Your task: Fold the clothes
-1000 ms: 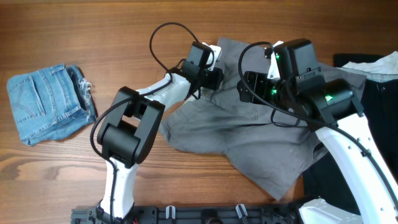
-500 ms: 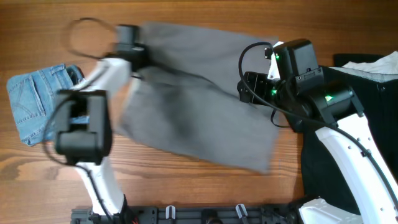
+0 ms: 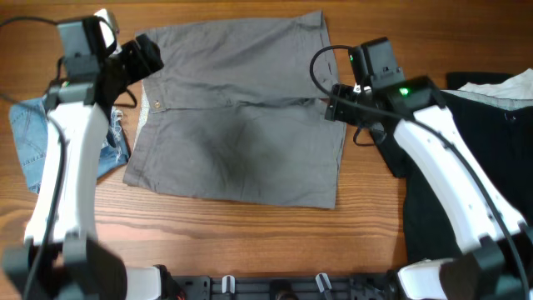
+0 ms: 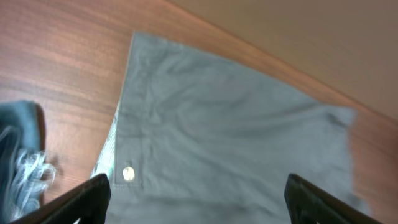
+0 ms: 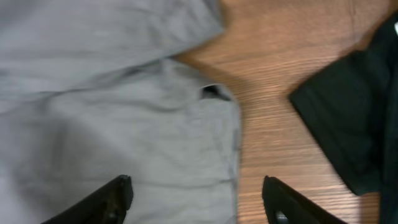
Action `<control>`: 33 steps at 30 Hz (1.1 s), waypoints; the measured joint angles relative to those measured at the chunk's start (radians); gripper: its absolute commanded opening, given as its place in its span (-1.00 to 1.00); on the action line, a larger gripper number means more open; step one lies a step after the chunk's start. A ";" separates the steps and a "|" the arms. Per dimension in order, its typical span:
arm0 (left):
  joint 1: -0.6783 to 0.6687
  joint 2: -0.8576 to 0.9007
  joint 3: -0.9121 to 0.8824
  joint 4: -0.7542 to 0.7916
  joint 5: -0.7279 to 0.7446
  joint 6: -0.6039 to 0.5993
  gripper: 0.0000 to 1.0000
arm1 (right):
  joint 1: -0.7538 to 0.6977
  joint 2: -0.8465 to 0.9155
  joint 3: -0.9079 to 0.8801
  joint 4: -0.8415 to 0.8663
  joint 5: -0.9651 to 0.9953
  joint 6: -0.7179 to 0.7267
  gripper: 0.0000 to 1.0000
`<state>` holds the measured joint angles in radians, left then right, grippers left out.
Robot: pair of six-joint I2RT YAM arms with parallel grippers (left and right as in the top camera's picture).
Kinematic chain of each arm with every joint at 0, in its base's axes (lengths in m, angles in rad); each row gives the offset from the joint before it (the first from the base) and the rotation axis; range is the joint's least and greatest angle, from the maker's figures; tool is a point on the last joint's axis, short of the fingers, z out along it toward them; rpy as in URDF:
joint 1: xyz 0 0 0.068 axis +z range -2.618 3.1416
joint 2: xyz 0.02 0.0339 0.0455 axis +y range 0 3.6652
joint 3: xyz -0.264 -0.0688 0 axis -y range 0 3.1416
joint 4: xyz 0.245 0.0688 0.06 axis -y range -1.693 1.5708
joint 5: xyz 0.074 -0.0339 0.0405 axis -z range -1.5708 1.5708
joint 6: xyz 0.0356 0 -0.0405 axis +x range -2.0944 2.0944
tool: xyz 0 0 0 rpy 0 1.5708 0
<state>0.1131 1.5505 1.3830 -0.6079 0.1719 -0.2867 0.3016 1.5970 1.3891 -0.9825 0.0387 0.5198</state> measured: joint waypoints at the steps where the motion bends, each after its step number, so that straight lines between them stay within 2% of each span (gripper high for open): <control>1: -0.001 -0.057 0.000 -0.067 0.006 0.002 0.83 | -0.025 0.044 0.000 0.016 0.000 -0.021 0.19; 3: -0.002 -0.136 0.000 -0.166 0.011 0.004 0.73 | -0.065 0.113 0.000 0.069 -0.026 -0.076 0.09; 4: -0.002 -0.171 0.000 -0.221 0.013 0.007 0.67 | -0.090 0.157 0.000 0.106 -0.056 -0.126 -0.05; 7: -0.002 -0.241 0.000 -0.381 0.006 0.011 0.65 | -0.123 0.264 0.000 0.165 -0.138 -0.226 -0.19; 9: -0.002 -0.265 -0.001 -0.482 -0.018 -0.006 0.58 | -0.124 0.336 0.000 0.189 -0.190 -0.271 -0.70; 10: -0.002 -0.267 0.000 -0.554 -0.042 -0.032 0.54 | -0.122 0.380 0.000 0.209 -0.230 -0.303 -0.82; 13: -0.002 -0.264 -0.033 -0.631 -0.098 -0.087 0.54 | -0.122 0.460 0.000 0.263 -0.306 -0.340 -0.91; 16: -0.002 -0.257 -0.092 -0.633 -0.123 -0.126 0.61 | -0.119 0.481 0.003 0.267 -0.269 -0.257 -0.92; 18: -0.002 -0.255 -0.139 -0.627 -0.134 -0.150 0.69 | -0.115 0.481 0.013 0.251 -0.200 -0.170 -0.89; 19: -0.002 -0.253 -0.158 -0.626 -0.138 -0.157 0.70 | -0.117 0.481 0.016 0.246 -0.167 -0.137 -0.81; 20: -0.002 -0.252 -0.186 -0.609 -0.142 -0.169 0.73 | -0.127 0.480 0.020 0.242 -0.146 -0.114 -0.68; 22: -0.002 -0.251 -0.244 -0.572 -0.146 -0.181 0.81 | -0.171 0.477 0.020 0.248 -0.165 -0.138 -0.13; 24: -0.002 -0.250 -0.288 -0.541 -0.149 -0.198 0.75 | -0.219 0.470 0.020 0.257 -0.261 -0.242 0.04; 27: -0.002 -0.249 -0.366 -0.469 -0.149 -0.223 0.58 | -0.278 0.415 0.016 0.219 -0.404 -0.376 0.12; 33: -0.002 -0.231 -0.524 -0.356 -0.146 -0.237 0.43 | -0.285 0.181 0.013 0.108 -0.438 -0.401 0.29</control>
<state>0.1112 1.3193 0.8593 -0.9642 0.0261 -0.5232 0.0170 1.7779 1.4025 -0.8745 -0.3992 0.1184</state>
